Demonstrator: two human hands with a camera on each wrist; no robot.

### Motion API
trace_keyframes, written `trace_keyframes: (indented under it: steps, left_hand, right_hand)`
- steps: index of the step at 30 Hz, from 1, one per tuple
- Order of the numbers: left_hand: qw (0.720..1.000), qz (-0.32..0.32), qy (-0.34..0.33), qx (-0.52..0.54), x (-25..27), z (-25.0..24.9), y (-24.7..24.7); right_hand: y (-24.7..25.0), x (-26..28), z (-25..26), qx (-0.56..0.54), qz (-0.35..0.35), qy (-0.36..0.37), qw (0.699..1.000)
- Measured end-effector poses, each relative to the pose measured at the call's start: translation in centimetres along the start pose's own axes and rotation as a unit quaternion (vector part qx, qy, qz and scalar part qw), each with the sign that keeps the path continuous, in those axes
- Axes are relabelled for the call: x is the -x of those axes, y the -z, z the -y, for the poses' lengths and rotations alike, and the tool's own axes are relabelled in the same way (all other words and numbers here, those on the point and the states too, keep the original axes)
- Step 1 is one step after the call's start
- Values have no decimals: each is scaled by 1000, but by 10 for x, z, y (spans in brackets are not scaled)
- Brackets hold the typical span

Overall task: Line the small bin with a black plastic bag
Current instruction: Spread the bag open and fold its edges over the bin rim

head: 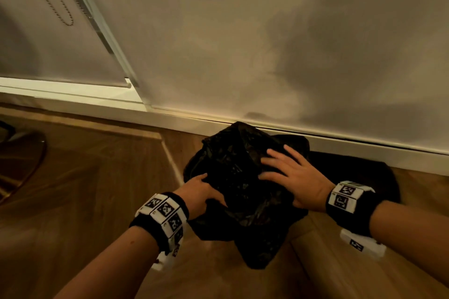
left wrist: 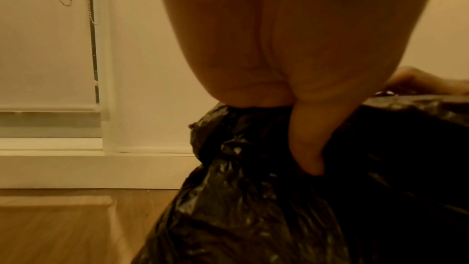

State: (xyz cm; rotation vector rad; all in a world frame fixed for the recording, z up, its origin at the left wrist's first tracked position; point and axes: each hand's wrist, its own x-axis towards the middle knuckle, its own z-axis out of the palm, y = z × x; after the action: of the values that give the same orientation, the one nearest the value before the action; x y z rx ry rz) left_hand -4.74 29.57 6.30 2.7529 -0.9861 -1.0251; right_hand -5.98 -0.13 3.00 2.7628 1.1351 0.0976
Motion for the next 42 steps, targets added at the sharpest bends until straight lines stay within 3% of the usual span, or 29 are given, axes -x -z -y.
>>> trace_keyframes:
  steps: [5, 9, 11, 14, 16, 18, 20, 21, 24, 27, 30, 32, 33, 35, 37, 40, 42]
  left_hand:
    - [998, -28, 39, -27, 7, -10, 2]
    - [997, 32, 48, -42, 6, -51, -4]
    - [995, 41, 68, -58, 0, -59, -9]
    - [987, -4, 64, -150, -2, -56, -13]
    - [983, -16, 39, -177, 2, -52, -13]
    - [981, -4, 2, -195, 7, -52, -12]
    - [975, -4, -34, -222, 12, -54, -12]
    - [971, -3, -48, -233, 13, -56, -12]
    - [984, -5, -60, -170, 16, -53, -12]
    - [995, -42, -70, 54, 34, -46, 4]
    - [963, -138, -41, 227, 41, -36, 21]
    - [953, -210, 51, 215, 32, -27, 25]
    - [950, -212, 109, 203, 26, -26, 28]
    - [954, -135, 188, 188, 15, -31, 33]
    - [962, -73, 202, 167, 11, -44, 41]
    - [963, -95, 197, 159, 8, -54, 45]
    - [962, -115, 193, 157, 4, -54, 41]
  right_hand:
    - [3, -16, 16, -10, -3, 20, 1000]
    - [5, -25, 36, -17, 10, -21, 1000]
    - [11, -28, 44, -25, 52, -50, 997]
    - [24, -28, 46, -76, 137, -55, 986]
    - [38, -25, 45, -143, 213, -45, 965]
    - [57, -22, 39, -255, 330, -44, 908]
    - [77, -27, 32, -321, 397, -32, 859]
    - [83, -33, 28, -319, 397, -25, 860]
    - [92, -54, 16, -247, 334, -30, 909]
    - [90, -66, 4, -206, 285, -61, 934]
    - [83, -63, -1, -228, 260, -90, 934]
    - [78, -59, 4, -239, 269, -94, 928]
    - [76, -57, 7, -245, 275, -95, 925]
    - [75, -55, 15, -261, 279, -92, 920]
    - [73, -56, 21, -274, 270, -98, 918]
    - [70, -58, 31, -267, 277, -108, 917]
    - [67, -60, 39, -246, 317, -110, 909]
